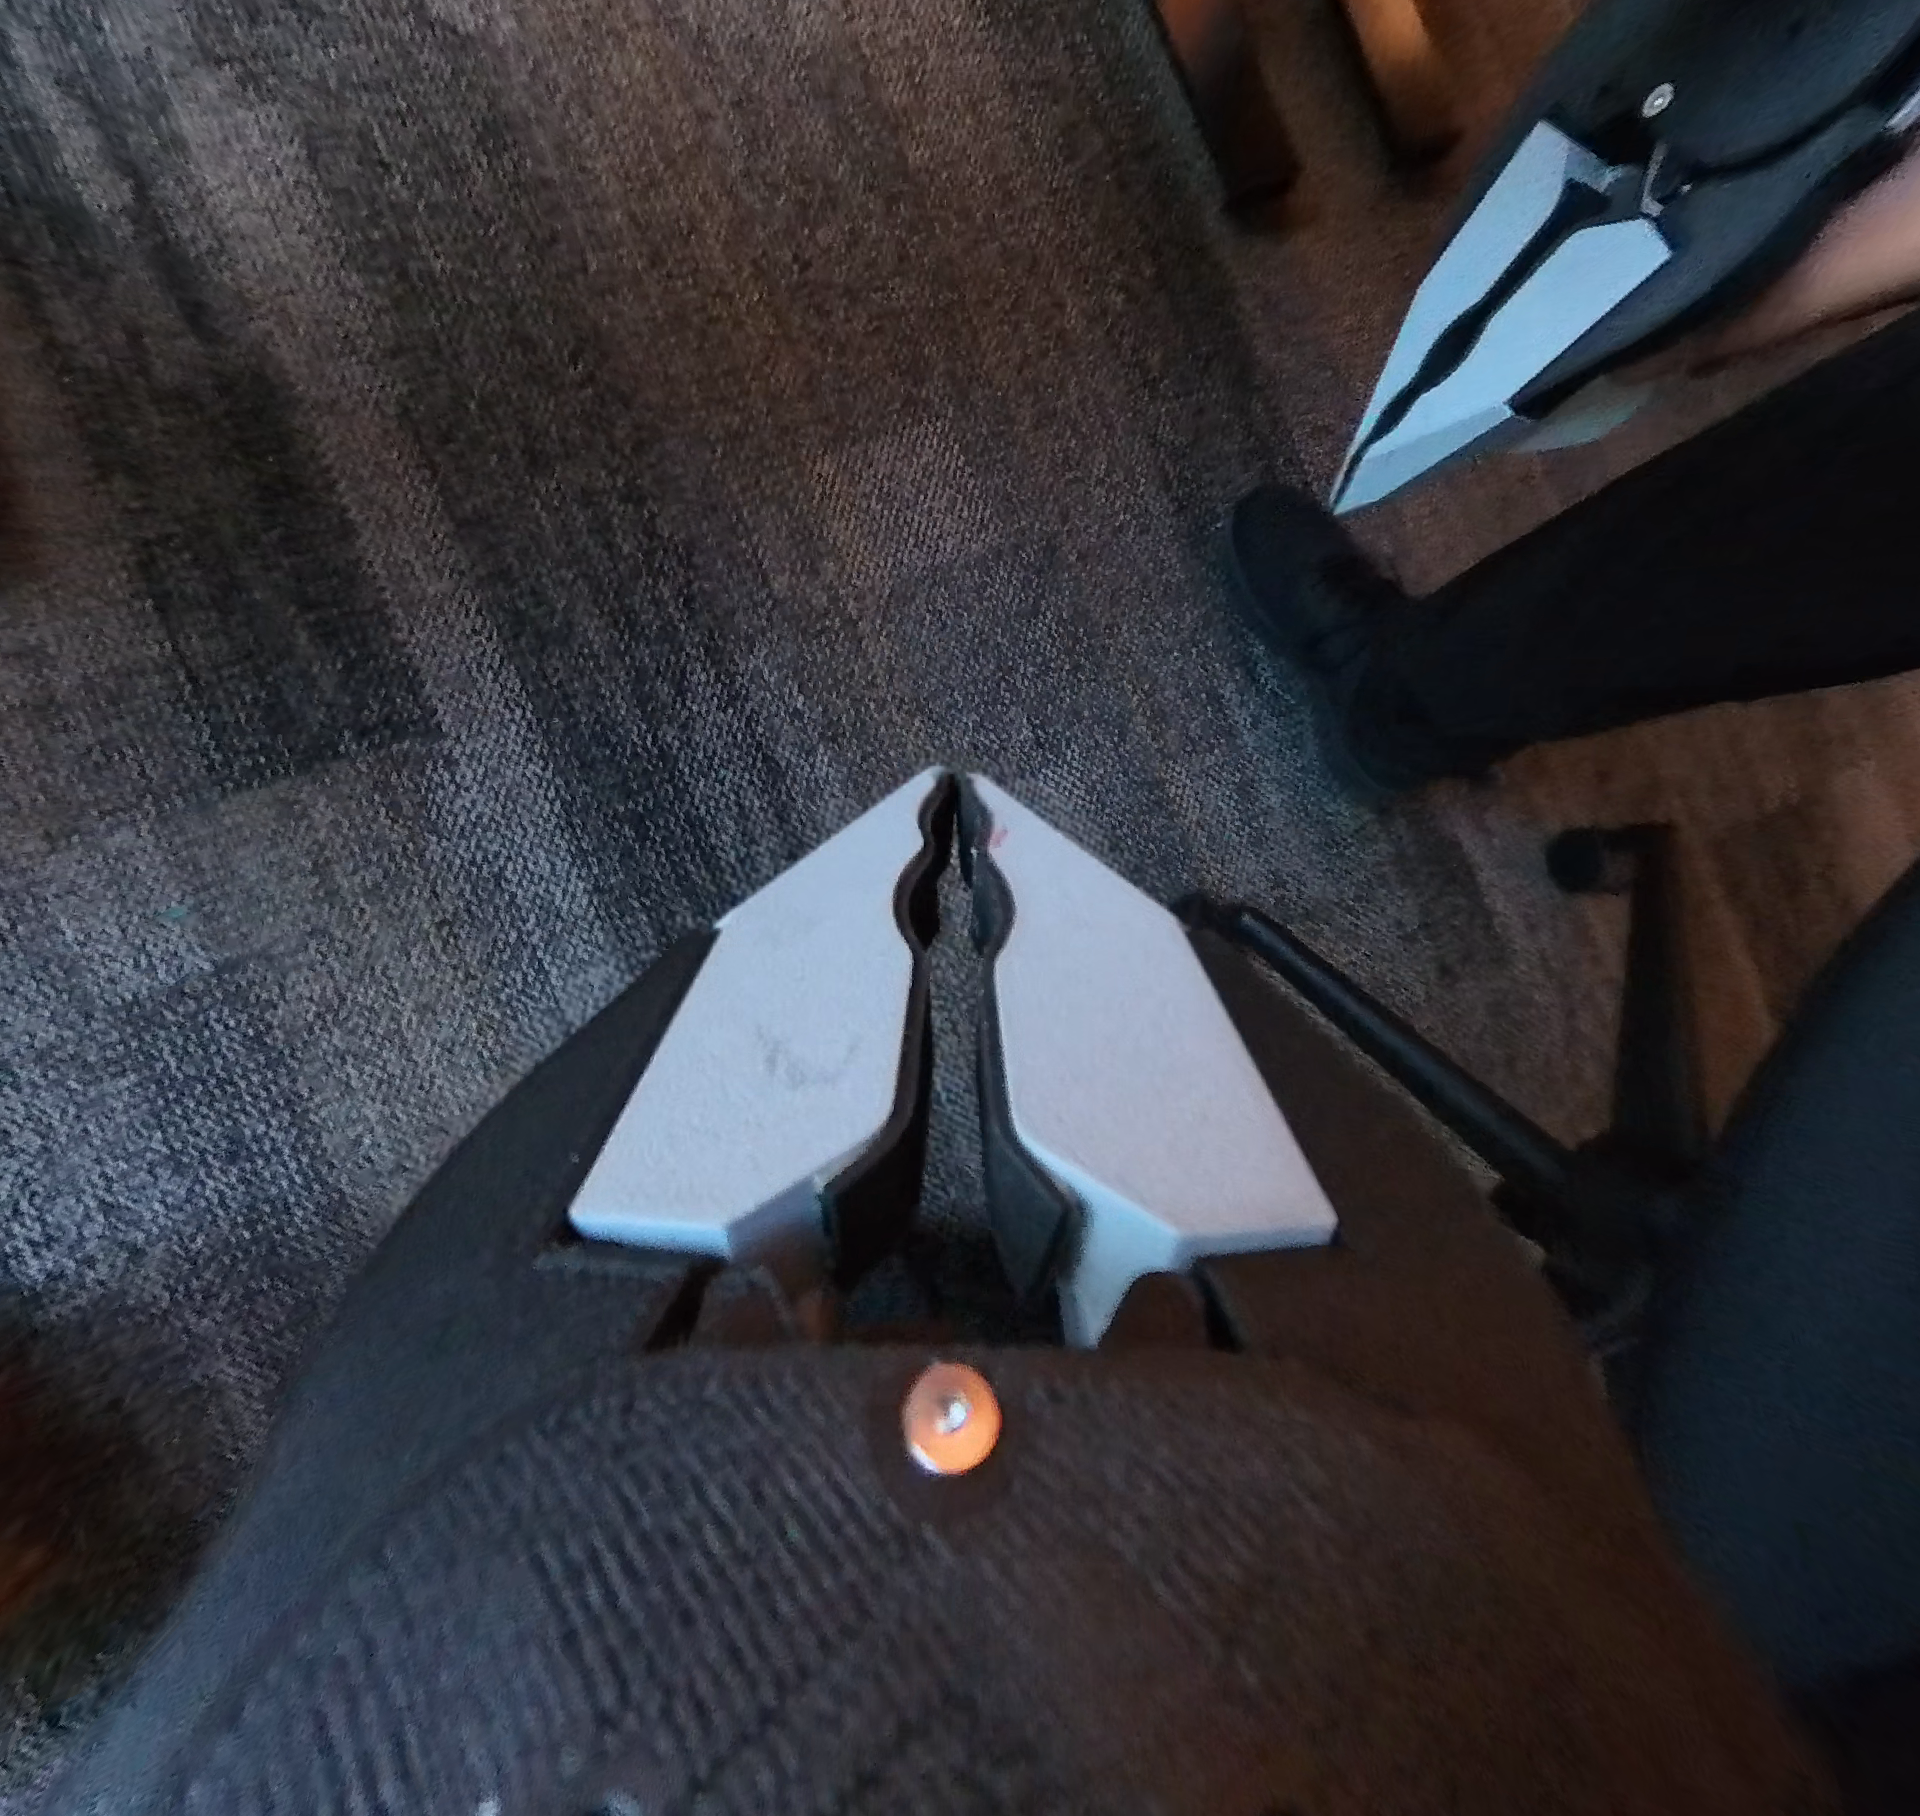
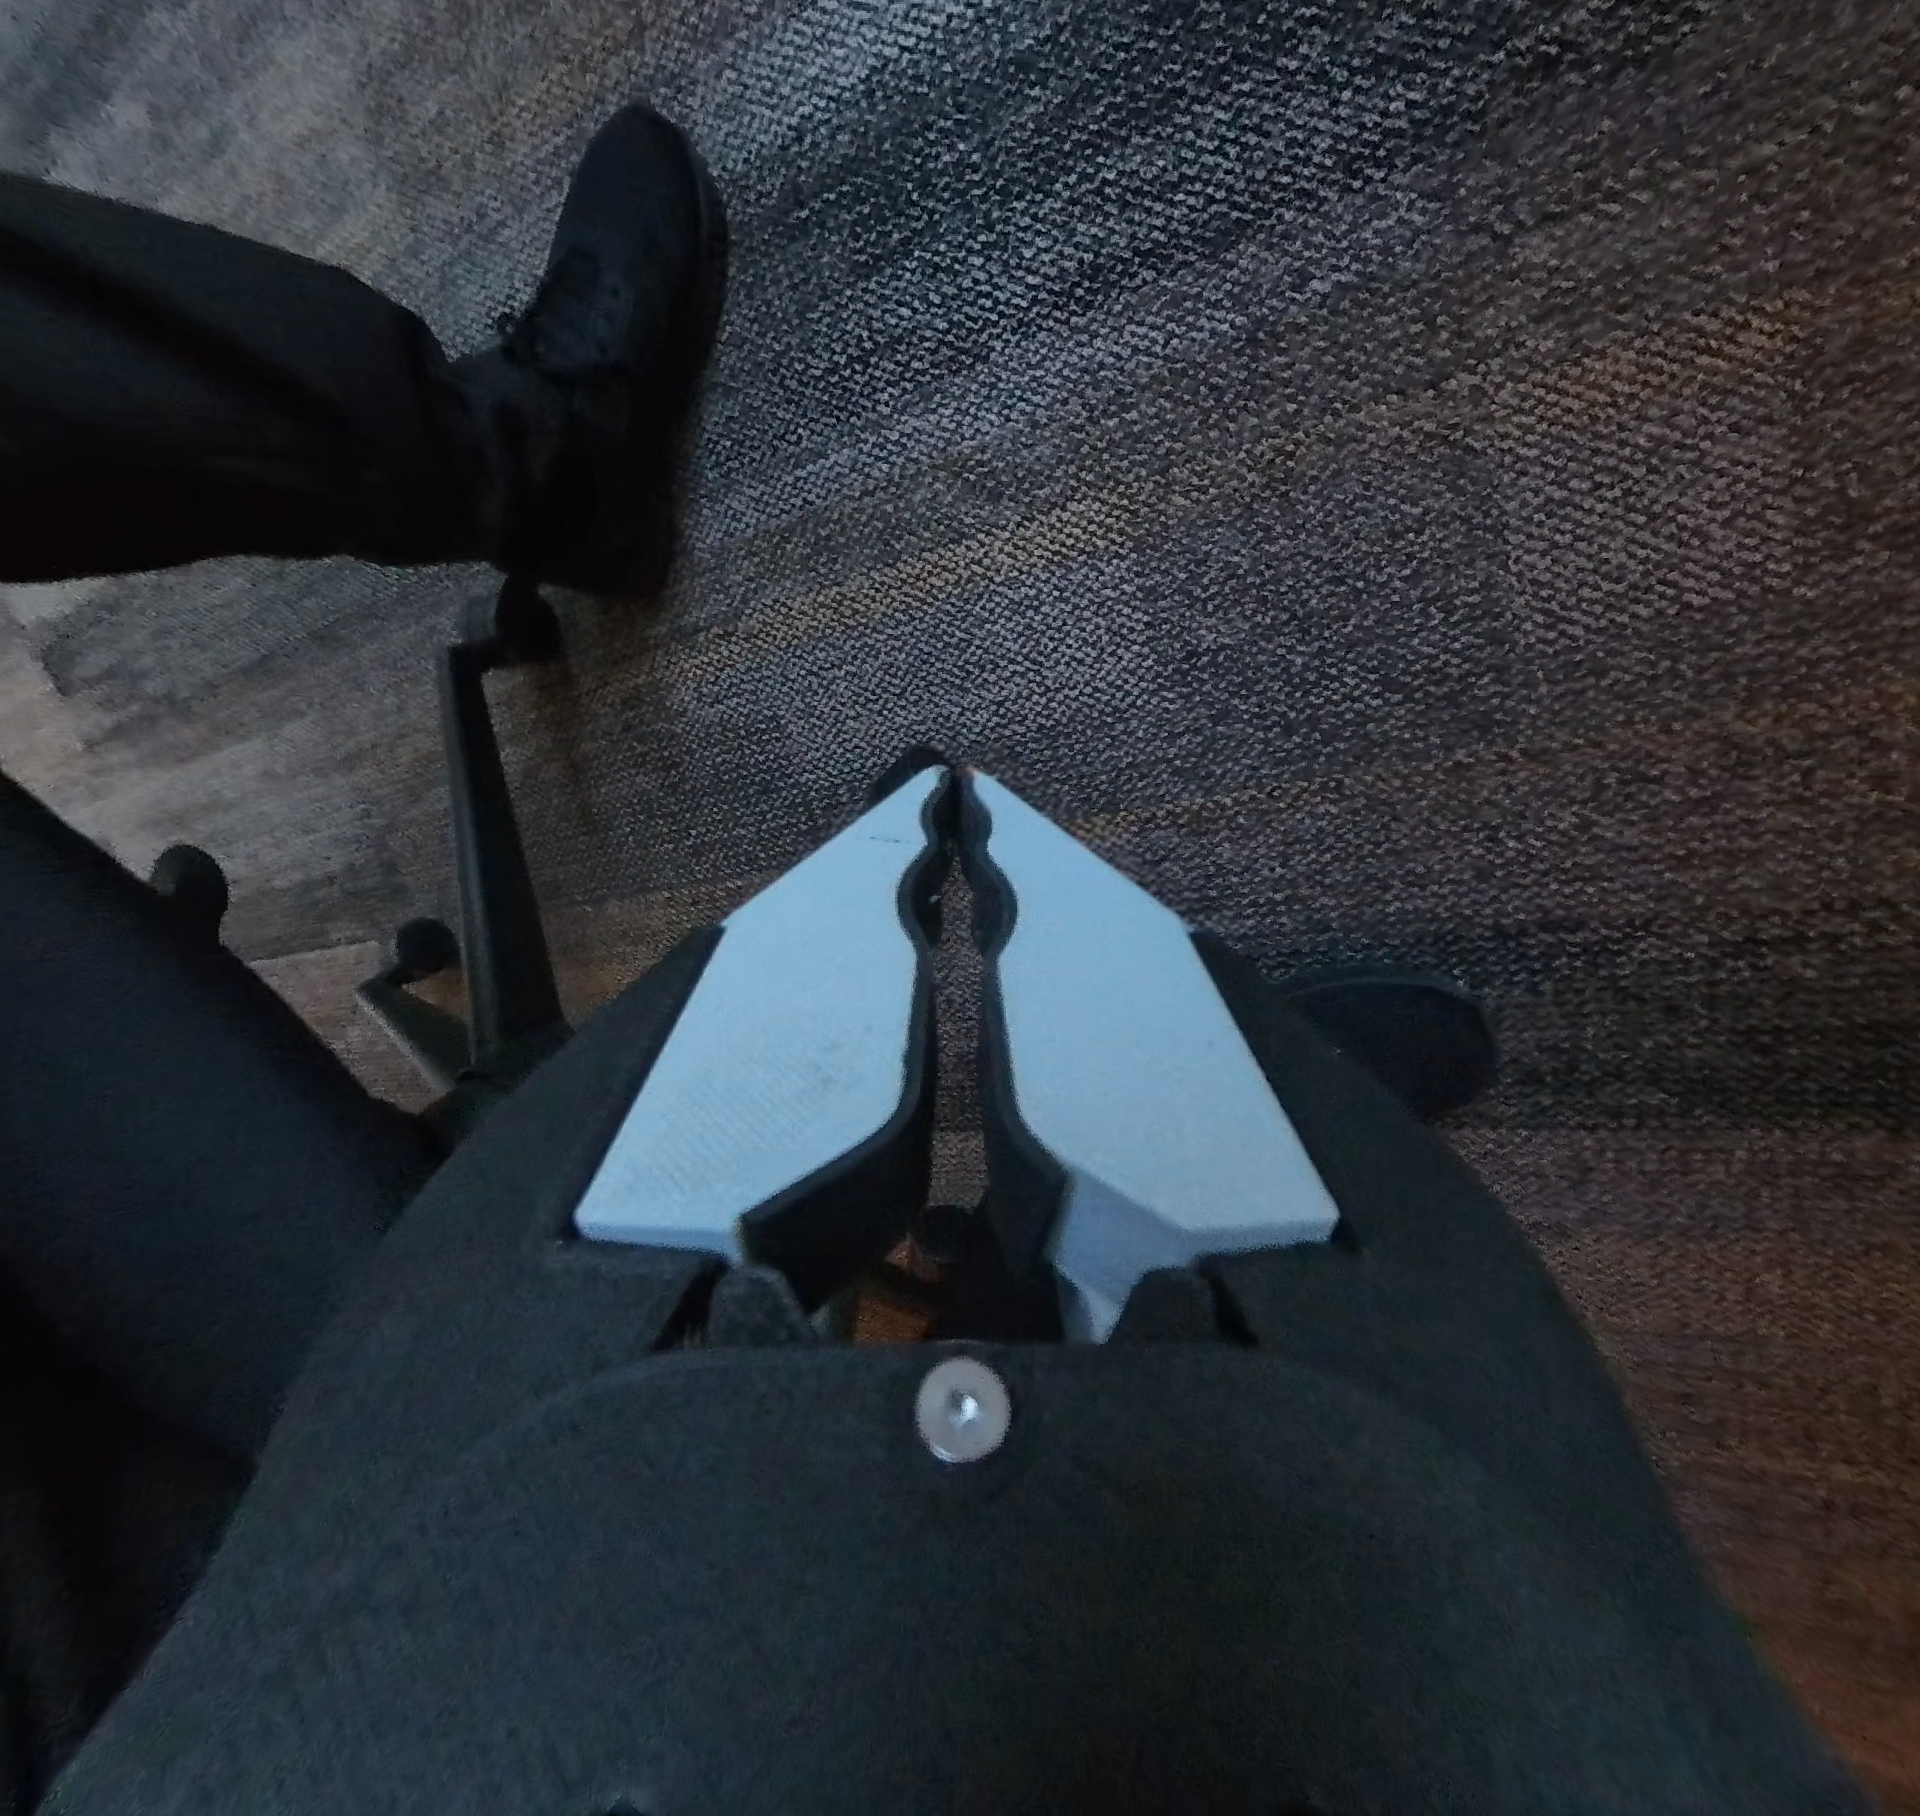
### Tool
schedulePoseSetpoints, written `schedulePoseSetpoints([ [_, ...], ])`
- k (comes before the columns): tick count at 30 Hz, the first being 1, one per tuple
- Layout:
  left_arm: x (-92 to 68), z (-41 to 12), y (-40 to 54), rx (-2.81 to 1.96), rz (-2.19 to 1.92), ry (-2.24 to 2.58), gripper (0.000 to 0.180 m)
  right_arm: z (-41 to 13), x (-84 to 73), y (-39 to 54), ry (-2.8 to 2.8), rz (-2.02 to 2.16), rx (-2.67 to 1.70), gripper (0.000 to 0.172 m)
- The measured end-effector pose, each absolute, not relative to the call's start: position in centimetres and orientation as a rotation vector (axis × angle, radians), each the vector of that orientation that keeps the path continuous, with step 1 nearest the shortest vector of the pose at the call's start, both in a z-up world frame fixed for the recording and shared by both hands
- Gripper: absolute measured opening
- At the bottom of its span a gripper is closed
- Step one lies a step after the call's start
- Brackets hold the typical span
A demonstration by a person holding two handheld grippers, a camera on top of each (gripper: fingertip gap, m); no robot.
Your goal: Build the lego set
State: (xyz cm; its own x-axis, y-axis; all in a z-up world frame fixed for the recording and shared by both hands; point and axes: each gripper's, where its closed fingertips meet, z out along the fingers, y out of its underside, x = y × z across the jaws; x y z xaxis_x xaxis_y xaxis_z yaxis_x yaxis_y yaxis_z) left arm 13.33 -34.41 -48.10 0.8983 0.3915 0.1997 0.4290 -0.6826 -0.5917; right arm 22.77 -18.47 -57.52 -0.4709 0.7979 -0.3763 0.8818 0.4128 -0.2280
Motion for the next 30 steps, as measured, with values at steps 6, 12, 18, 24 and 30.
schedulePoseSetpoints([
  [6, 13.3, -51.0, -38.8, -2.549, -0.093, -0.654, 0.0, -58.9, 21.7, -20.8, 2.38, -0.539, 1.44, 0.0],
  [12, 15.9, -55.2, -43.7, -2.647, -0.268, -0.787, 0.0, -56.1, 18.0, -25.7, 2.381, -0.708, 1.41, 0.001],
  [18, 19.1, -57.2, -46.6, -2.757, -0.408, -0.802, 0.0, -58.5, 17.8, -27.9, 2.433, -0.557, 1.417, 0.003],
  [24, 19.6, -57.1, -46.8, -2.732, -0.427, -0.807, 0.0, -59.9, 20.4, -29.7, 2.461, -0.394, 1.261, 0.013],
  [30, 20.2, -57.3, -46.1, -2.746, -0.465, -0.764, 0.0, -59.5, 21.4, -30.1, 2.384, -0.413, 1.275, 0.015],
])
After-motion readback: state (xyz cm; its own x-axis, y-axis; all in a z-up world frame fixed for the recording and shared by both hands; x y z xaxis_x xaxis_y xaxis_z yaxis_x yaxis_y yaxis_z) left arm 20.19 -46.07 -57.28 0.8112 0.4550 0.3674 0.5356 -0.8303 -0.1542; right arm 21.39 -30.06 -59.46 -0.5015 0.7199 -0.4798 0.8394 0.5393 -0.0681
